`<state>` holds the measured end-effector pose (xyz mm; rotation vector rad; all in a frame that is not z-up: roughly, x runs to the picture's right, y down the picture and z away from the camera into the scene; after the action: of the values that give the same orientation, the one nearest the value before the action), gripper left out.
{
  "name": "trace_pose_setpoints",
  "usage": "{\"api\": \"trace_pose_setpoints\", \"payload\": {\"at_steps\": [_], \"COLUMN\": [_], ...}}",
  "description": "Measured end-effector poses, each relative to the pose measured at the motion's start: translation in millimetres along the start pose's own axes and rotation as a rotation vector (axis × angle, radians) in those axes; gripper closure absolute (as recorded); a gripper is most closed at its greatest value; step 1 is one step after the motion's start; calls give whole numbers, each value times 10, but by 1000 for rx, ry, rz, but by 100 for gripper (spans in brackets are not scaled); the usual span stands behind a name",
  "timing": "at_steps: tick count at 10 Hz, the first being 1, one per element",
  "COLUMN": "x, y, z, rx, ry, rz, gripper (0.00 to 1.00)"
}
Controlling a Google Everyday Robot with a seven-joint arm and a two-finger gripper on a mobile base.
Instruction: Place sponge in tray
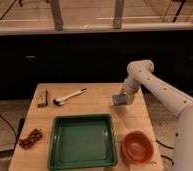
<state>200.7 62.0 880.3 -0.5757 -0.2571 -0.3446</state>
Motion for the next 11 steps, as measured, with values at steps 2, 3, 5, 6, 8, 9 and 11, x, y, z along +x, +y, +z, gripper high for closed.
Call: {"api": "trace_pose_setpoints", "payload": {"at_steps": [2,3,5,6,8,9,11], "x": [-34,-67,-116,-133,-145,-196,-280], "y": [54,79,121,142,166,200,263], "z": [-13,-65,-142,-174,-216,-257,-341], "rx": [8,12,16,18,23,31,38], "ry": [2,5,7,6,6,10,17], "rz": [-16,-26,-41,-47,-54,-70,-91], "gripper": [100,100,100,100,100,100,100]}}
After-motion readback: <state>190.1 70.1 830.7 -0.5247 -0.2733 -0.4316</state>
